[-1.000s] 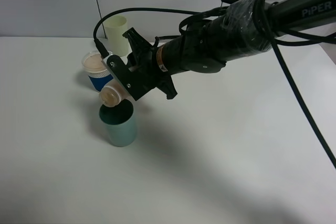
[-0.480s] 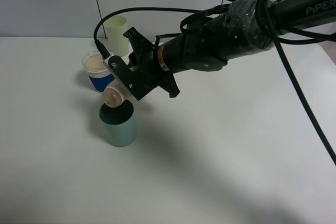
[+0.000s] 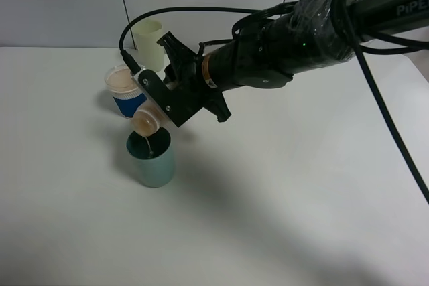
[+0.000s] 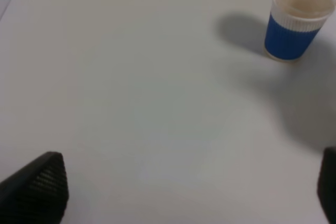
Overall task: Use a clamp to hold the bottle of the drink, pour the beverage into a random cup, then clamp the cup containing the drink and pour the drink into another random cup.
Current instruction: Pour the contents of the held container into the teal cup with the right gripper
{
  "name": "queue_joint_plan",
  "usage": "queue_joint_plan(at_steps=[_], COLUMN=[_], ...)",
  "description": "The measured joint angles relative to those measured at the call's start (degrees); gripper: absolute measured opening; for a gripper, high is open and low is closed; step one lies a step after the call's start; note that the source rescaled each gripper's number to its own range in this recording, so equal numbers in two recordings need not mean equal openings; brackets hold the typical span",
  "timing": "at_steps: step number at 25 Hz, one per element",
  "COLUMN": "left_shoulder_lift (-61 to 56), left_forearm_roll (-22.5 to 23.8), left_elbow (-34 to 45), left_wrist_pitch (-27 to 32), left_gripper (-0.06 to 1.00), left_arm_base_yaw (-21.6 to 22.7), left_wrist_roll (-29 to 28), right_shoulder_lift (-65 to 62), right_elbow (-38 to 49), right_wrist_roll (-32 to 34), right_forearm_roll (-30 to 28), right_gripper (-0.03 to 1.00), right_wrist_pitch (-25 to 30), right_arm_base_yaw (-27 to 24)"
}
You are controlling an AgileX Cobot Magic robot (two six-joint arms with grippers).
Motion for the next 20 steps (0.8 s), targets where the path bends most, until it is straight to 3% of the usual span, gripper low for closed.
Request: queue_joint_plan(at_steps=[20], left_shoulder_lift=[0.0], left_forearm_roll=[0.0], left_elbow=[0.0], left_wrist_pitch=[0.0], left_gripper=[0.84], left_arm_base_yaw=[0.0], left_wrist_roll=[0.0], right_shoulder_lift=[-1.5], right_elbow=[0.0], right_wrist_roll=[0.0], right_forearm_roll=[-2.1], right_gripper=[0.00], right_wrist_pitch=[1.7], right_arm_base_yaw=[0.0])
